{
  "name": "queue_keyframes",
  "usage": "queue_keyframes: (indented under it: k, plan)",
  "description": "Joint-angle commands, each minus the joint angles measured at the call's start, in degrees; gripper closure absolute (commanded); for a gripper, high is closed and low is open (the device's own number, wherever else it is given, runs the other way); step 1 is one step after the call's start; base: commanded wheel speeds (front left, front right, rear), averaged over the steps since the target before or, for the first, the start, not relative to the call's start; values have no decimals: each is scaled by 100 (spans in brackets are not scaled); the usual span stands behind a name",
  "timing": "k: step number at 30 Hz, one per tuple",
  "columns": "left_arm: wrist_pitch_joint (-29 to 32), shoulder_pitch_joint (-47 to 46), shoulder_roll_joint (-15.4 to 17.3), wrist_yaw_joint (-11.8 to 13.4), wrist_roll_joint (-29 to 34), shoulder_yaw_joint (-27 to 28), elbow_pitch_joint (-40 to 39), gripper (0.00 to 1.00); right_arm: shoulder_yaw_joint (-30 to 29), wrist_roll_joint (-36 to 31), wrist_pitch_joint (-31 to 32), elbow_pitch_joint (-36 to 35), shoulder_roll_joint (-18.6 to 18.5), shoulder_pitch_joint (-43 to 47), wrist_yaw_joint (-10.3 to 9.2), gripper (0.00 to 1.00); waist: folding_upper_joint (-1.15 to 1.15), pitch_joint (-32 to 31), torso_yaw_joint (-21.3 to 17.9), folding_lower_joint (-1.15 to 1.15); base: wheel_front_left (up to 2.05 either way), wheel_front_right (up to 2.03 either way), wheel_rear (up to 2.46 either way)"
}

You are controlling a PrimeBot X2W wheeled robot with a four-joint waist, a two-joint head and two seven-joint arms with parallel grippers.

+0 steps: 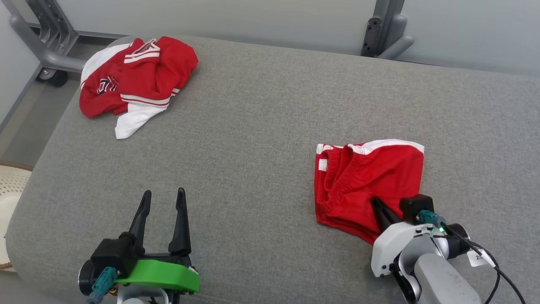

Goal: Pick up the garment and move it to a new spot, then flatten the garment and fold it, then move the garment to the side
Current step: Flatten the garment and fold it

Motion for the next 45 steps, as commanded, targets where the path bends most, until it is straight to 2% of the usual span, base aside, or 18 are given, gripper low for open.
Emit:
queue_keyframes:
  k: [1, 12, 20, 24, 30, 37, 45]
  plan:
    - [1, -73, 6, 6, 3, 6, -8, 0, 91, 87, -54, 68, -12, 29, 0, 100, 9, 9, 4, 0, 0, 0, 0]
    - [1, -32, 6, 41, 14, 37, -29, 0, 826, 538, -269, 335, -11, 280, 0, 100, 9, -15, -103, 0, 0, 0, 0]
    - [1, -11, 6, 29, 15, 17, -51, 0, 368, 471, -439, -422, -13, -79, -1, 100, 9, -2, -139, 0, 0, 0, 0]
    - [1, -97, 6, 11, -27, -65, -35, 0, 144, 304, -343, -497, -15, -381, -1, 100, 9, 70, -6, 0, 0, 0, 0]
    - [1, -219, 7, 36, -66, -192, -10, 0, -235, -243, -198, 129, -13, -1012, -1, 100, 9, 248, 383, 0, 0, 0, 0]
    - [1, -293, 6, 58, -101, -263, 15, 0, -436, -490, -136, 1055, -16, -1497, -1, 100, 9, 417, 734, 0, 0, 0, 0]
    - [1, -245, 6, 78, -60, -229, 24, 0, -149, -199, -354, 1698, -14, -1785, 0, 100, 9, 429, 821, 0, 0, 0, 0]
